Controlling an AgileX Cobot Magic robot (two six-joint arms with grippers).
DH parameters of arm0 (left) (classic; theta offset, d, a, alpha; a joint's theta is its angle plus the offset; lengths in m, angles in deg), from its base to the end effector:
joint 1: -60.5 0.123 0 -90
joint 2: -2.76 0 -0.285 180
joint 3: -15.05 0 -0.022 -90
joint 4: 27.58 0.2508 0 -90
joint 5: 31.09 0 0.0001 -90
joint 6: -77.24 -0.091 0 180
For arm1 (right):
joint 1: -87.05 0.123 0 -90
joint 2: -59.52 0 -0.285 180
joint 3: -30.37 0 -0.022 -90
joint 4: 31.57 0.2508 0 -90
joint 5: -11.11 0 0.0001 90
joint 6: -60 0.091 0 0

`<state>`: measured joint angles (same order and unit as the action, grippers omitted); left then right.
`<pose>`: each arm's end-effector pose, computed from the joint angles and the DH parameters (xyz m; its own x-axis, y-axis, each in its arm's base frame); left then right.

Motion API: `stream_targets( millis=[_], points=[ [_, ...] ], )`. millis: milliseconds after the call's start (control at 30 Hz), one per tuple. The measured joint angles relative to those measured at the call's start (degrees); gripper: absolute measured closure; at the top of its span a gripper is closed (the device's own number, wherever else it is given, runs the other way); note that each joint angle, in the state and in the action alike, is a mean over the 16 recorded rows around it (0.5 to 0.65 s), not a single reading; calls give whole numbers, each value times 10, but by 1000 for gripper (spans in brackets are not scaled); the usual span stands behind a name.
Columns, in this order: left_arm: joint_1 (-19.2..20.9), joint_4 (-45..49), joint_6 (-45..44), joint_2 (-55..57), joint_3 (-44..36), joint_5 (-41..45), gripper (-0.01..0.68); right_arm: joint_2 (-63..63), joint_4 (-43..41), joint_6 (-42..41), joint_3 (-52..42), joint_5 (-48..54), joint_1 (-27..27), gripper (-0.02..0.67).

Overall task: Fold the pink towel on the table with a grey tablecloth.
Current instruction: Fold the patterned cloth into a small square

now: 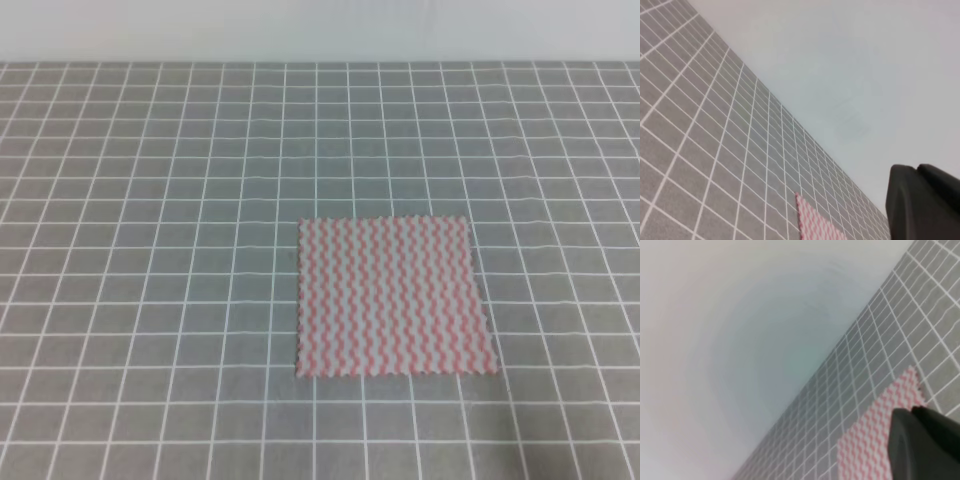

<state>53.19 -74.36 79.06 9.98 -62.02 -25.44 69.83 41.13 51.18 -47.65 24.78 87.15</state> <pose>0.0541 -0.0136 0.2085 -0.1272 -0.7364 -0.6645 0.1551 0.6469 -0.7466 0.0582 0.0207 0.1995 -0.2224 0.8708 -0.4386 -0.0632 0.4360 0.8977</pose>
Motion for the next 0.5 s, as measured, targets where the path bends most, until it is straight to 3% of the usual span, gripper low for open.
stream_targets(
  millis=[167, 500],
  points=[
    [0, 1, -45, 25, 29, 8, 675, 44, -7, -68, 24, 14, 0, 666],
    [0, -3, -219, 173, 144, 39, 675, 211, -16, -219, 134, 50, 0, 666]
  ],
)
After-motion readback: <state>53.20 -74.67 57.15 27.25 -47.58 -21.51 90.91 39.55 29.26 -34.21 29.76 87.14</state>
